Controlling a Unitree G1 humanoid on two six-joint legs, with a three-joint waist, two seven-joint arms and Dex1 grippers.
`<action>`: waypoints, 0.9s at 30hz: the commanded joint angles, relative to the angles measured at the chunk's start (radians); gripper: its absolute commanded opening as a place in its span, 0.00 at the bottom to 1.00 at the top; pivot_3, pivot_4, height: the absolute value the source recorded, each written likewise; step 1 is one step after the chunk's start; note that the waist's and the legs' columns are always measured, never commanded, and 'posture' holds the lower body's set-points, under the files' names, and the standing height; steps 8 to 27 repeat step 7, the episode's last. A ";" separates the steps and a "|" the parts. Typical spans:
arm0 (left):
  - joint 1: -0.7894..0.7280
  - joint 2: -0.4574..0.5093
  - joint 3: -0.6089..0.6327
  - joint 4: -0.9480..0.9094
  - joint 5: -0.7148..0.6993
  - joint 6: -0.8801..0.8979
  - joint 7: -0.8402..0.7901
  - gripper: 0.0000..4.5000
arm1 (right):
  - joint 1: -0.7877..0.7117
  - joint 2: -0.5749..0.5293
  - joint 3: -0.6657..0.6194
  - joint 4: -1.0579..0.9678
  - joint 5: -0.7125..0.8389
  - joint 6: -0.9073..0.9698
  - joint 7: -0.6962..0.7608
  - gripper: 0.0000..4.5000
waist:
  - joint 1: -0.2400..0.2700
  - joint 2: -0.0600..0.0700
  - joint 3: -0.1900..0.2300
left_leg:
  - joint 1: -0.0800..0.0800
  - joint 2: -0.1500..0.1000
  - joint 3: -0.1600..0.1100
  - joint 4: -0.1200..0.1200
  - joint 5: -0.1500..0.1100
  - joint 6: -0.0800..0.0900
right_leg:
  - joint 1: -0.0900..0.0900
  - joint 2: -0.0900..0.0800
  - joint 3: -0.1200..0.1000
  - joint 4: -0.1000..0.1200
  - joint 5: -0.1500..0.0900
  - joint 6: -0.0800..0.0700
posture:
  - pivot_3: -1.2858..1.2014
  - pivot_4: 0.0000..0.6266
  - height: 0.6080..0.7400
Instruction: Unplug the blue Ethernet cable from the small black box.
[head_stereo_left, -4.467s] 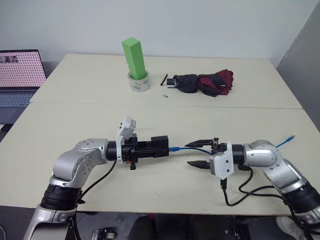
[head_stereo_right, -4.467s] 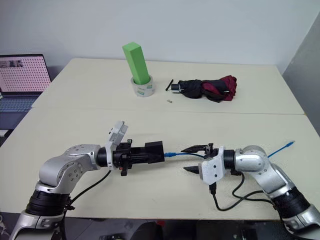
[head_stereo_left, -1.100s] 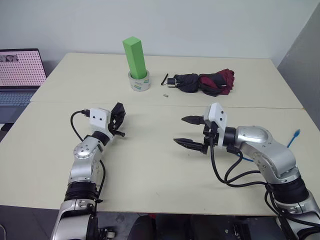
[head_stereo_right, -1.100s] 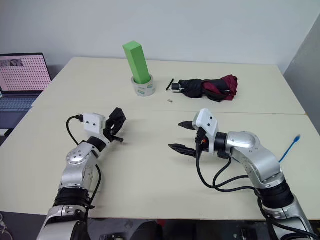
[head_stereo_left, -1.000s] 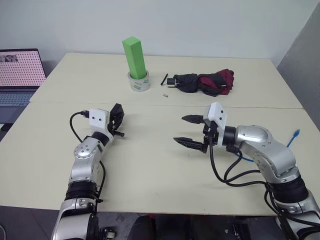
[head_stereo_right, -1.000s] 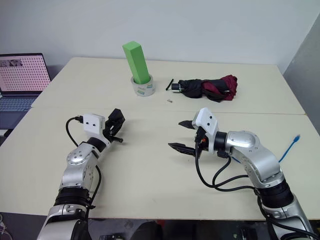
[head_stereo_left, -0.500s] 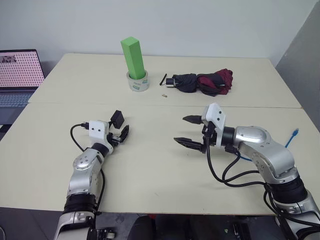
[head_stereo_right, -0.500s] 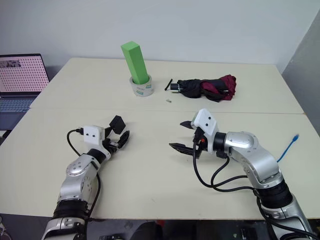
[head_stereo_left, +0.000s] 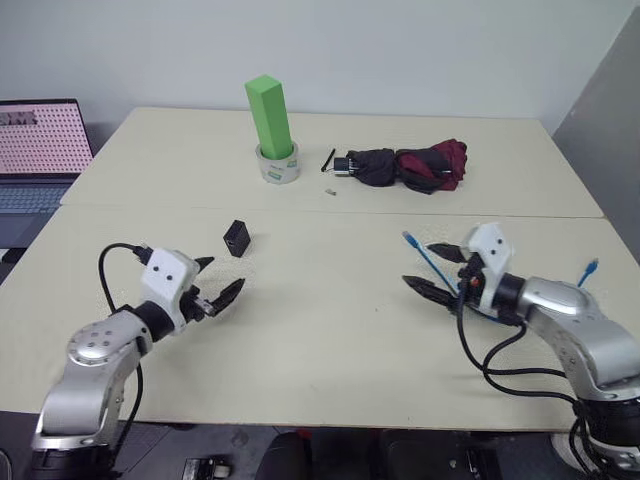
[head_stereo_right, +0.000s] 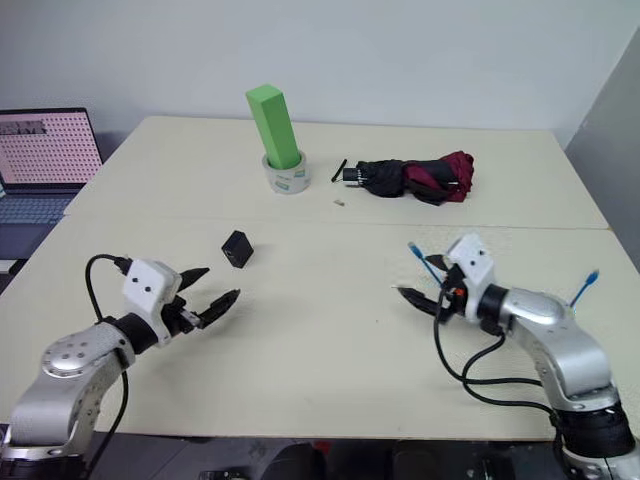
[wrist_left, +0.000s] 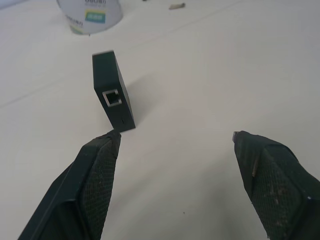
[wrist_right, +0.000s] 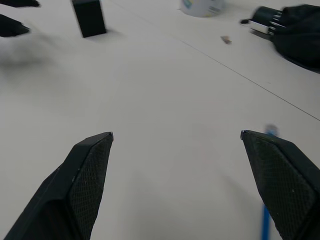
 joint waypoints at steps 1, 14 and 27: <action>0.001 0.045 0.054 -0.056 -0.054 0.037 -0.048 0.85 | 0.041 -0.035 -0.080 -0.030 0.024 0.000 0.008 0.96 | -0.001 0.000 0.000 | 0.000 0.000 0.000 0.000 0.000 0.000 | 0.000 0.000 0.000 0.000 0.000 0.000 | 0.52 0.24 1.00; -0.032 0.087 0.072 -0.072 -0.121 0.099 -0.094 0.85 | 0.061 -0.053 -0.114 -0.013 0.021 -0.006 0.003 0.96 | -0.001 0.000 0.000 | 0.000 0.000 0.000 0.000 0.000 0.000 | 0.000 0.000 0.000 0.000 0.000 0.000 | 0.52 0.24 1.00; -0.032 0.087 0.072 -0.072 -0.121 0.099 -0.094 0.85 | 0.061 -0.053 -0.114 -0.013 0.021 -0.006 0.003 0.96 | -0.001 0.000 0.000 | 0.000 0.000 0.000 0.000 0.000 0.000 | 0.000 0.000 0.000 0.000 0.000 0.000 | 0.52 0.24 1.00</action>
